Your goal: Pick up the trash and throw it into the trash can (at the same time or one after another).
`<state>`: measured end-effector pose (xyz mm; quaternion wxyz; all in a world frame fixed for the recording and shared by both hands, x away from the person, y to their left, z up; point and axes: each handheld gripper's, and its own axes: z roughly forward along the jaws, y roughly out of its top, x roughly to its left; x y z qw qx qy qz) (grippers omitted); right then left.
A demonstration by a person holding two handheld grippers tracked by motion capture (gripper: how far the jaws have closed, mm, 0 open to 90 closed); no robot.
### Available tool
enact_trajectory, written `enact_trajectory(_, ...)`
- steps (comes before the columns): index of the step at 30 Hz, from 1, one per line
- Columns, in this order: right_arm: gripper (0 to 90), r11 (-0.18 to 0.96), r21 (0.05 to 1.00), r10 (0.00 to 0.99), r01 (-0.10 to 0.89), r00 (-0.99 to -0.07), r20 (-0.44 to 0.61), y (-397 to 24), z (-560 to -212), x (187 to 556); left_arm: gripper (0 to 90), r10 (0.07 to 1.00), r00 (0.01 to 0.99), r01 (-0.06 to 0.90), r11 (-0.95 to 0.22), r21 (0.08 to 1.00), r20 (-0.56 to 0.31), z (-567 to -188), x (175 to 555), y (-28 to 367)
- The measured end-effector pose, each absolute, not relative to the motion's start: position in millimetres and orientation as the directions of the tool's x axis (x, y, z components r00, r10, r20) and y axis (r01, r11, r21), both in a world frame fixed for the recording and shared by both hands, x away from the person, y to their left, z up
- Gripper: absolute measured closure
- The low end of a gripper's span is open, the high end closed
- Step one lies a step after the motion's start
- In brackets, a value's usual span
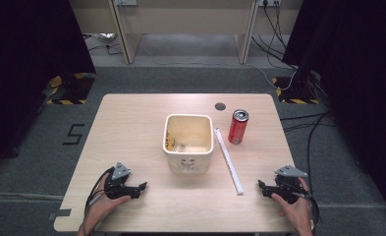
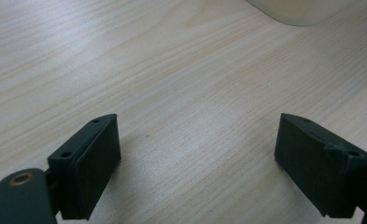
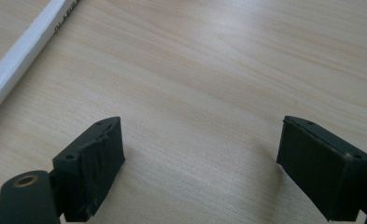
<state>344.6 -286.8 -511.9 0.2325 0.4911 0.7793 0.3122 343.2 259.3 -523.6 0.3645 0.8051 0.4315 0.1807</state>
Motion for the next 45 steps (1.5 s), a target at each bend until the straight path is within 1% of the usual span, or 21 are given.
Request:
enact_trajectory(7, 15.5, 0.339, 0.726, 0.905, 0.598, -0.419, -0.077, -283.7, -508.1, 342.8, 13.5, 0.827, 0.562, 0.563, -0.361, 0.744, -0.024, -523.7, 343.3, 259.3)
enact_trajectory(16, 15.3, 0.345, 0.756, 0.895, 0.556, -0.438, -0.086, -272.7, -489.8, 336.7, 13.5, 0.826, 0.563, 0.563, -0.362, 0.743, -0.024, -523.7, 343.3, 259.3)
enact_trajectory(19, 15.3, 0.352, 0.768, 0.888, 0.535, -0.451, -0.093, -262.9, -478.8, 334.4, 13.5, 0.827, 0.562, 0.563, -0.362, 0.743, -0.023, -523.6, 343.2, 259.3)
enact_trajectory(25, 15.8, 0.364, 0.774, 0.881, 0.519, -0.462, -0.104, -251.6, -469.3, 334.4, 13.4, 0.826, 0.563, 0.563, -0.362, 0.743, -0.024, -523.7, 343.3, 259.3)
enact_trajectory(26, 15.3, 0.392, 0.764, 0.877, 0.513, -0.46, -0.141, -246.2, -466.7, 335.2, 13.4, 0.826, 0.563, 0.563, -0.362, 0.743, -0.024, -523.7, 343.3, 259.3)
enact_trajectory(33, 15.5, 0.4, 0.774, 0.857, 0.49, -0.501, -0.125, -227.3, -461.7, 341.0, 13.4, 0.826, 0.563, 0.563, -0.362, 0.743, -0.024, -523.7, 343.3, 259.3)
enact_trajectory(39, 22.1, 0.43, 0.775, 0.83, 0.463, -0.54, -0.138, -212.3, -462.1, 348.1, 13.4, 0.826, 0.563, 0.563, -0.362, 0.743, -0.024, -523.7, 343.3, 259.3)
enact_trajectory(44, 25.4, 0.429, 0.767, 0.82, 0.478, -0.562, -0.109, -202.6, -469.8, 353.5, 13.4, 0.826, 0.563, 0.563, -0.361, 0.743, -0.024, -523.7, 343.3, 259.3)
enact_trajectory(45, 28.3, 0.432, 0.76, 0.818, 0.486, -0.566, -0.103, -199.6, -473.1, 354.9, 13.4, 0.826, 0.563, 0.563, -0.361, 0.743, -0.024, -523.7, 343.3, 259.3)
